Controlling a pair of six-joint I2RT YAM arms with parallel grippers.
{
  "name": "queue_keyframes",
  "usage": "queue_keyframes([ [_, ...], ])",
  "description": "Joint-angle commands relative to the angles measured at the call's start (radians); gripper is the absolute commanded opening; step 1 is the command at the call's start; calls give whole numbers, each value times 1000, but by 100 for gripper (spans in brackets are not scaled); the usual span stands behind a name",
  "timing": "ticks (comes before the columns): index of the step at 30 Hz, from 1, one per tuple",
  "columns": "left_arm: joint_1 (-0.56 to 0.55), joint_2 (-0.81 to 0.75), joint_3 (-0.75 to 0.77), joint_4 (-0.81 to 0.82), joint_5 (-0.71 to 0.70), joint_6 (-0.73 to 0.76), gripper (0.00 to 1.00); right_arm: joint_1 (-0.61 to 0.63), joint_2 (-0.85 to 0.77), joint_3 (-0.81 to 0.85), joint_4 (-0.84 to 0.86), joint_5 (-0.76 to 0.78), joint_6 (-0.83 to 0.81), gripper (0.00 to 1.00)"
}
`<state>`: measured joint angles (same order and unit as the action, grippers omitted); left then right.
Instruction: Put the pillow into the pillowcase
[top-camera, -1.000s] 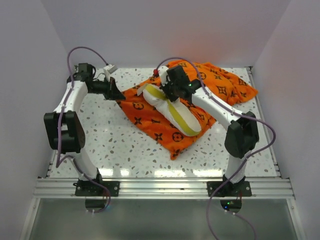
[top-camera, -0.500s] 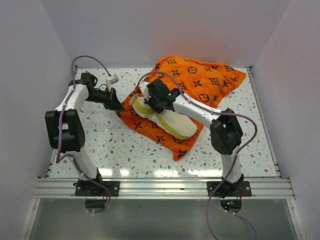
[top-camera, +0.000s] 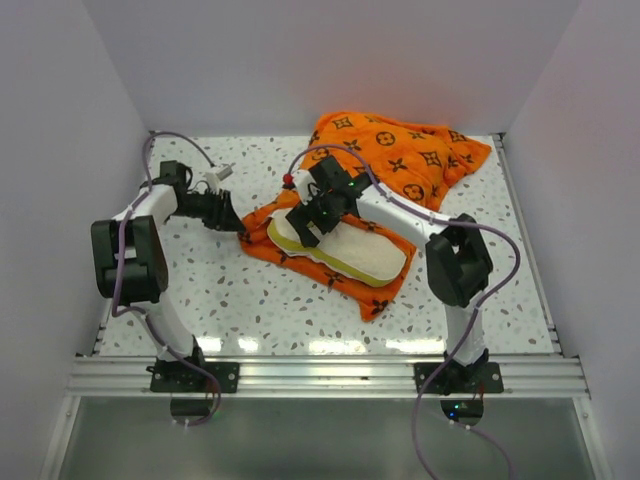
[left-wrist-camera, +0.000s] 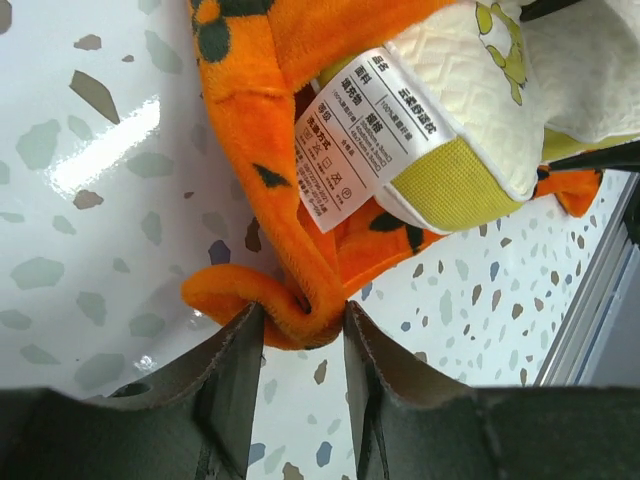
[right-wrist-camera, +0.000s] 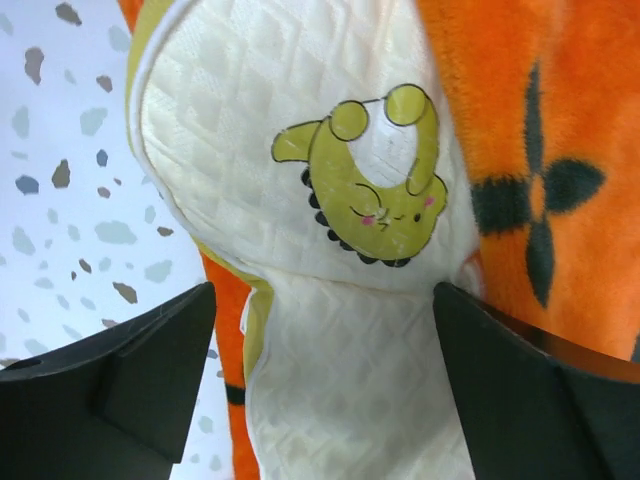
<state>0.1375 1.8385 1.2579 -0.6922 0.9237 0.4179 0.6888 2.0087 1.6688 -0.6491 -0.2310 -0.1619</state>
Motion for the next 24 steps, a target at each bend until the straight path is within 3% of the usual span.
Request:
queue_keyframes([
  [1,7,-24,5,77,17,-54,41,23,-43,-6,-64,117,-40,98],
  [11,8,-56,-28,97,14,-76,47,112,161,49,-73,378,-131,99],
  [17,10,-107,-61,95,50,-48,55,123,246,115,-147,367,-191,97],
  [18,11,-111,-63,95,55,-41,55,121,275,140,-158,363,-208,88],
  [19,10,-125,-72,102,53,-41,55,120,283,152,-159,366,-209,67],
  [20,11,-134,-77,115,52,-31,55,117,288,167,-168,358,-203,39],
  [22,11,-180,-107,132,41,-16,55,92,283,270,-219,235,-154,4],
  [23,11,-199,-118,152,38,-5,54,80,276,316,-266,167,-119,0],
  [24,11,-218,-146,169,30,-8,54,43,262,415,-288,-8,-46,0],
])
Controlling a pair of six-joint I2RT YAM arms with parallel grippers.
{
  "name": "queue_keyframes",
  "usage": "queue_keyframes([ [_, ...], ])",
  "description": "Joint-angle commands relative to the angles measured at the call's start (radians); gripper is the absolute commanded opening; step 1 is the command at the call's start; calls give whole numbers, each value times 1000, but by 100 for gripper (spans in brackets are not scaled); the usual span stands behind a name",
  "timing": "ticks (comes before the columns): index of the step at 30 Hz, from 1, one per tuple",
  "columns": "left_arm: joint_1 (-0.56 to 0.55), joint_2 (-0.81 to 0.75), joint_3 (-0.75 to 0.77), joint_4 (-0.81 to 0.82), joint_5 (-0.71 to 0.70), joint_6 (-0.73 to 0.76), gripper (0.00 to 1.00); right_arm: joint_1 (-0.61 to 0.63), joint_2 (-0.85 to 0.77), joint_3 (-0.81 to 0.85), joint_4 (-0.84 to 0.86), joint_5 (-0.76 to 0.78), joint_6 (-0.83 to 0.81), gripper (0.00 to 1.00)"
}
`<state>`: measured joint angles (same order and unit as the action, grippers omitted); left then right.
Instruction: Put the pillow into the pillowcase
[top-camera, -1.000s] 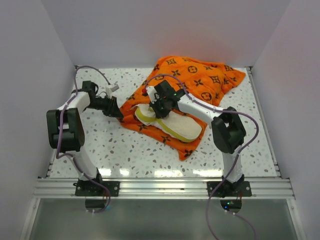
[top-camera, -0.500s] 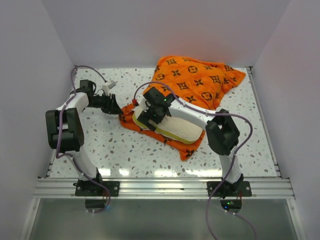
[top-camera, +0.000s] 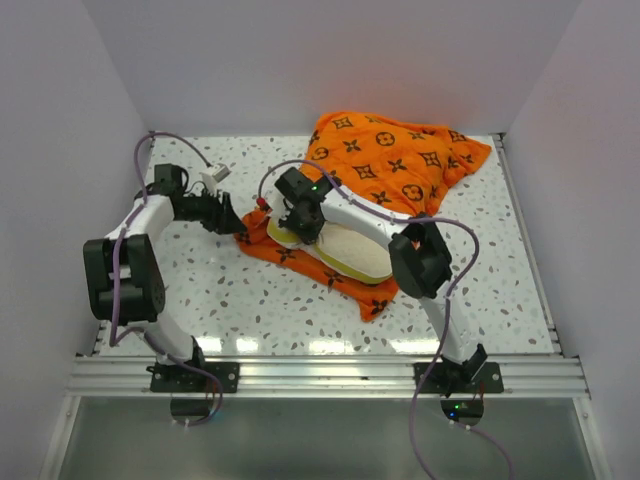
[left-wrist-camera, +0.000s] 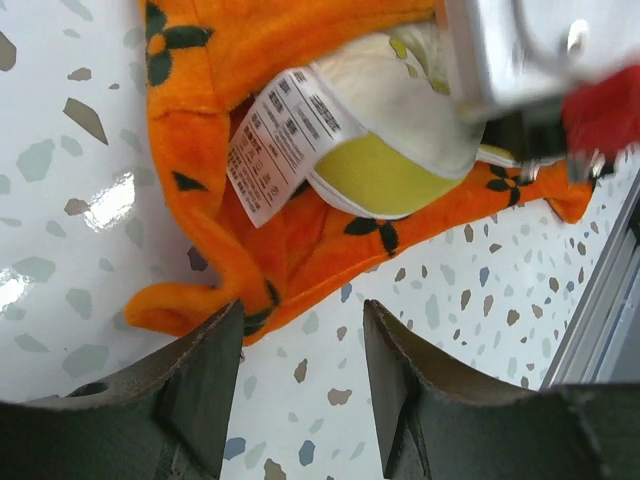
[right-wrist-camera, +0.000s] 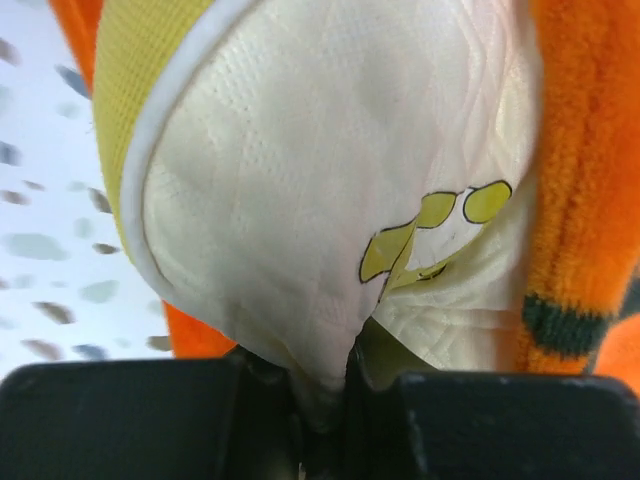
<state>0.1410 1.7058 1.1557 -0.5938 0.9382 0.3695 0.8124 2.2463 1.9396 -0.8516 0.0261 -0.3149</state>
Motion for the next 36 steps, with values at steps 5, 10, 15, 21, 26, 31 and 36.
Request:
queue_keyframes([
  [5,-18,-227,-111,253,-105,-174,54,-168,0,303,-14,-625,435,0],
  [10,-163,-308,-172,393,-322,-362,55,-262,-35,113,580,-805,943,0],
  [15,-225,-259,-217,615,-392,-653,66,-300,21,118,792,-861,1230,0],
  [21,-409,-117,-203,851,-550,-886,66,-323,15,2,1120,-893,1579,0],
  [26,-452,9,-140,913,-604,-994,64,-326,15,-31,1304,-885,1781,0],
  [31,-414,55,-138,931,-581,-1017,53,-343,-2,-10,1309,-882,1794,0],
  [36,-301,-98,-266,965,-389,-974,50,-381,-1,2,1269,-888,1775,0],
])
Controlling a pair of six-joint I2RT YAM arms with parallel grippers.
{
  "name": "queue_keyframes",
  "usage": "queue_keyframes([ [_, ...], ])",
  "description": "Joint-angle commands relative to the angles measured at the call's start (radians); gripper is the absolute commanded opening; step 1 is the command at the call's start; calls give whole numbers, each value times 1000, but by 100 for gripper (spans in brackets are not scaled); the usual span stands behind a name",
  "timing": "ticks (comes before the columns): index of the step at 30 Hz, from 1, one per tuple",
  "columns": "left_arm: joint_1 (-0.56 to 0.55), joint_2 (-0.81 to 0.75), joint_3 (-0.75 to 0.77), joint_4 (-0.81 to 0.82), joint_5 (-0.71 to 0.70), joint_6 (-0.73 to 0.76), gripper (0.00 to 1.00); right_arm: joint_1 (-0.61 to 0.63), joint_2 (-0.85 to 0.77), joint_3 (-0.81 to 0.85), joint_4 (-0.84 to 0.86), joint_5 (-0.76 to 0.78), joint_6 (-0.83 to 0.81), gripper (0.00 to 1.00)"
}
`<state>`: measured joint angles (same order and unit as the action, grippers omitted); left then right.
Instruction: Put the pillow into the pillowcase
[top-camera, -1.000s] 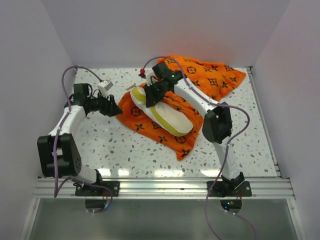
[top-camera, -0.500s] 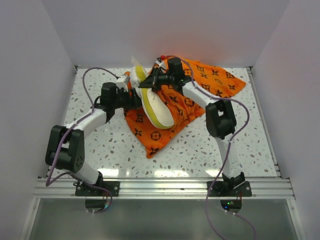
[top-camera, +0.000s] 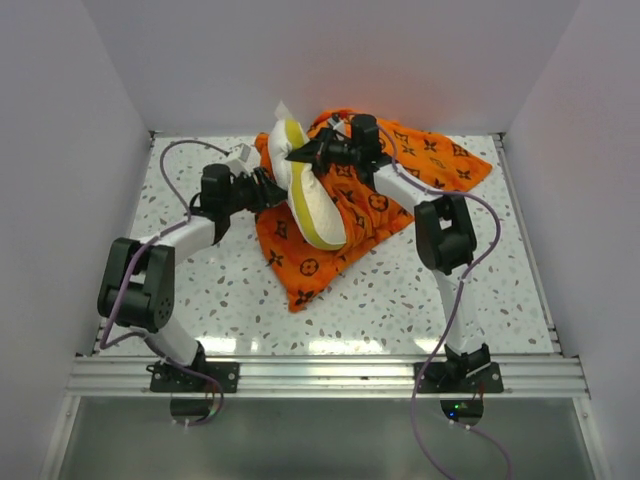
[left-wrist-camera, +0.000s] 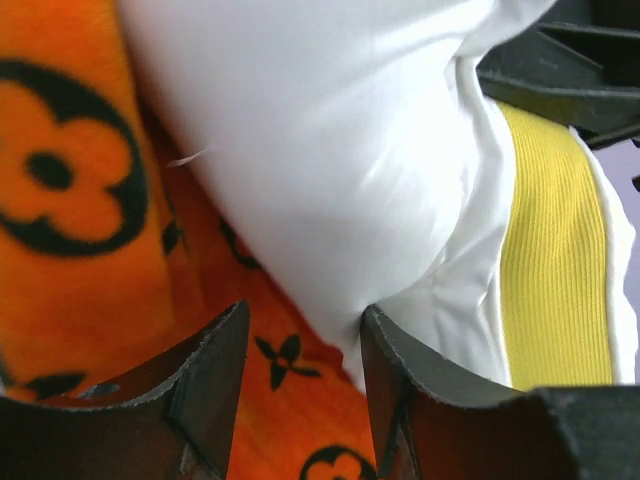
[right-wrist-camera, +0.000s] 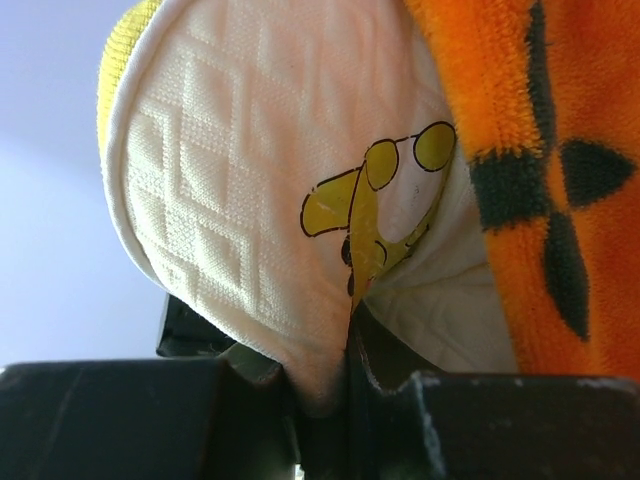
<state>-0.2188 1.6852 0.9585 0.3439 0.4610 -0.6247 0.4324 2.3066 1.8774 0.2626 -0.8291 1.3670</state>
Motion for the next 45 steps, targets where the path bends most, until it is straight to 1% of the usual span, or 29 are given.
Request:
queue_keyframes([
  [1,65,-106,-79,-29,112,46,51,-4,-62,55,145,-33,96,0],
  [2,70,-137,-84,-70,98,107,53,-12,-62,37,153,-34,112,0],
  [3,75,-181,-108,-89,78,123,54,-14,-65,29,161,-34,119,0],
  [4,73,-194,-124,-106,65,132,57,-14,-68,22,185,-33,127,0],
  [5,70,-200,-135,-112,51,123,57,-15,-72,19,191,-30,142,0],
  [8,21,-145,-110,-151,-31,79,58,-14,-70,54,182,-16,150,0],
  [10,-20,-64,-83,-113,-77,16,57,-12,-73,77,168,-13,150,0],
  [13,-70,57,6,-42,-142,-21,57,-14,-90,86,144,-16,142,0],
  [17,-99,236,210,-46,-174,-53,61,-15,-108,66,141,-15,155,0],
  [18,-112,258,233,-31,-189,-62,61,-14,-111,63,150,-12,159,0],
  [19,-134,301,281,-31,-241,-70,62,-11,-113,62,155,-5,170,0],
  [20,-145,320,302,-32,-242,-70,63,-11,-113,62,155,-4,175,0],
  [22,-162,361,377,-78,-342,-67,65,-8,-121,51,155,-1,188,0],
  [23,-174,414,414,-124,-381,-67,65,-7,-125,48,156,-1,191,0],
  [24,-175,445,449,-214,-436,-66,65,-7,-130,46,165,1,198,0],
  [25,-177,474,482,-264,-458,-69,64,-9,-137,43,173,2,208,0],
  [26,-177,529,547,-319,-490,-69,62,-9,-142,42,175,4,213,0],
  [27,-177,554,581,-430,-534,-60,61,-9,-147,40,170,5,216,0],
  [28,-177,576,606,-463,-553,-23,60,-8,-154,34,173,5,222,0],
  [29,-177,600,632,-485,-568,-6,59,-9,-157,29,173,11,227,0],
  [30,-177,607,640,-514,-596,11,53,-9,-157,26,171,12,231,0],
  [32,-179,617,649,-536,-613,68,50,-9,-156,16,179,18,248,0],
  [35,-182,633,672,-586,-627,132,39,-12,-161,-1,191,24,259,0],
  [36,-179,634,671,-618,-628,141,28,-17,-164,-4,191,22,256,0],
  [38,-157,621,640,-649,-621,166,15,-37,-170,-21,173,18,236,0],
  [39,-146,608,622,-669,-598,172,3,-46,-177,-27,155,13,225,0],
  [40,-133,593,584,-678,-593,190,0,-64,-180,-49,144,9,201,0],
  [41,-102,550,563,-689,-590,206,0,-75,-182,-63,138,4,190,0],
  [45,-13,391,447,-616,-569,324,0,-119,-184,-173,150,-10,146,0],
])
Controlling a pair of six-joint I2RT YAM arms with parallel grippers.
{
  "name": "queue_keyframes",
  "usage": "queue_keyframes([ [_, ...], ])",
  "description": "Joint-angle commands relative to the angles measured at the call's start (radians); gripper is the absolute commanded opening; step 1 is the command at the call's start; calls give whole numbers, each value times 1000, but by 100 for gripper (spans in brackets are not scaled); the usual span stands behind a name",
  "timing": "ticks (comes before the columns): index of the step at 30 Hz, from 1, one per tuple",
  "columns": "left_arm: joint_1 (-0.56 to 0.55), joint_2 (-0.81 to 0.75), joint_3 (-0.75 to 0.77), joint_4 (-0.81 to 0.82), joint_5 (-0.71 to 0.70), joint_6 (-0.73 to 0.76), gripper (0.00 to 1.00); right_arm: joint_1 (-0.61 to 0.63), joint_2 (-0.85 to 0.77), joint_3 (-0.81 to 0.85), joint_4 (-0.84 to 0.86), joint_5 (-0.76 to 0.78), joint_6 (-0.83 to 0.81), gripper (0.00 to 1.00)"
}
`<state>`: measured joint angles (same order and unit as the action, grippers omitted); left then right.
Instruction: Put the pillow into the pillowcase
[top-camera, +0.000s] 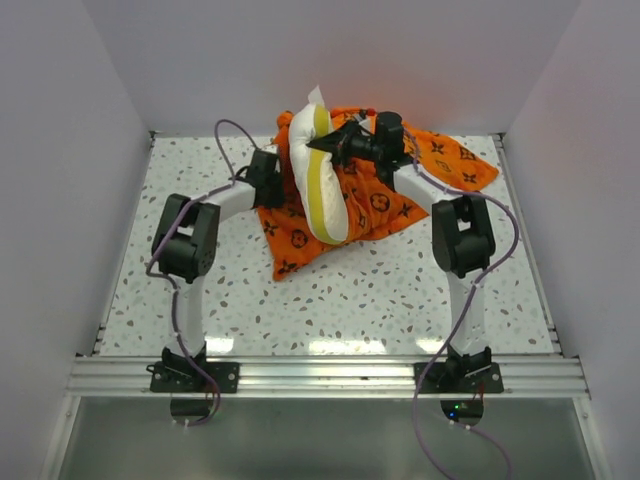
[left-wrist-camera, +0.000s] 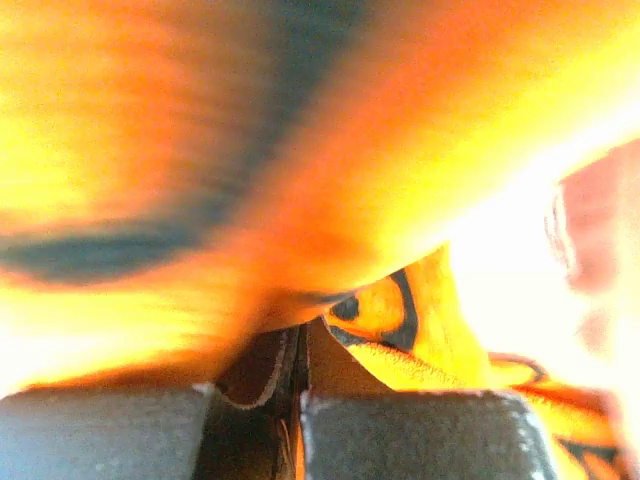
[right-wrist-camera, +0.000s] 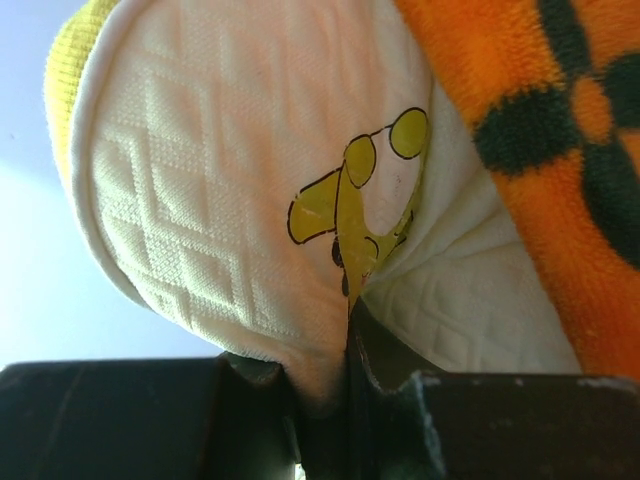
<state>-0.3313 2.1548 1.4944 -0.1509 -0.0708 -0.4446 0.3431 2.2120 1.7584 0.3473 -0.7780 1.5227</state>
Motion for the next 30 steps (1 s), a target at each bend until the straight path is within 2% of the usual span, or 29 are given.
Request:
queue_keyframes([
  [1,112,-123,-106,-122,-38,171,0,-42,-92,-71,64,-61,-22,0],
  [2,133,-144,-111,-124,-43,188,0,-46,-89,-85,62,-63,-25,0],
  [5,172,-223,-147,-127,57,253,0,-55,-89,-112,36,-49,-100,0],
  [6,178,-251,-169,-98,145,282,0,-53,-86,-103,-32,-41,-202,0],
  [9,208,-355,-265,-37,267,306,0,-49,-66,-96,-210,-15,-378,0],
  [10,219,-372,-293,-39,285,307,0,-50,-57,-88,-252,-6,-492,0],
  [12,262,-391,-312,-56,348,338,0,-49,-34,-71,-408,34,-616,0],
  [13,265,-388,-316,-76,348,363,0,-50,-26,-77,-424,33,-663,0],
  [17,247,-320,-335,-84,405,388,0,-36,17,-158,-352,-16,-583,0],
  [18,241,-311,-332,-73,428,379,0,-35,34,-186,-235,-30,-546,0],
  [21,222,-329,-356,20,535,334,0,-38,72,-272,-23,-89,-324,0],
  [22,215,-370,-367,54,554,319,1,-39,74,-281,4,-81,-300,0],
  [23,210,-392,-373,103,554,302,18,-38,72,-287,46,-79,-283,0],
  [27,164,-469,-332,68,456,273,35,-39,80,-284,90,-86,-225,0],
  [28,144,-480,-332,68,430,268,42,-39,84,-283,97,-87,-217,0],
  [29,134,-489,-333,85,383,262,57,-39,84,-280,107,-89,-211,0],
  [30,117,-490,-333,91,347,268,64,-39,87,-280,119,-89,-200,0],
])
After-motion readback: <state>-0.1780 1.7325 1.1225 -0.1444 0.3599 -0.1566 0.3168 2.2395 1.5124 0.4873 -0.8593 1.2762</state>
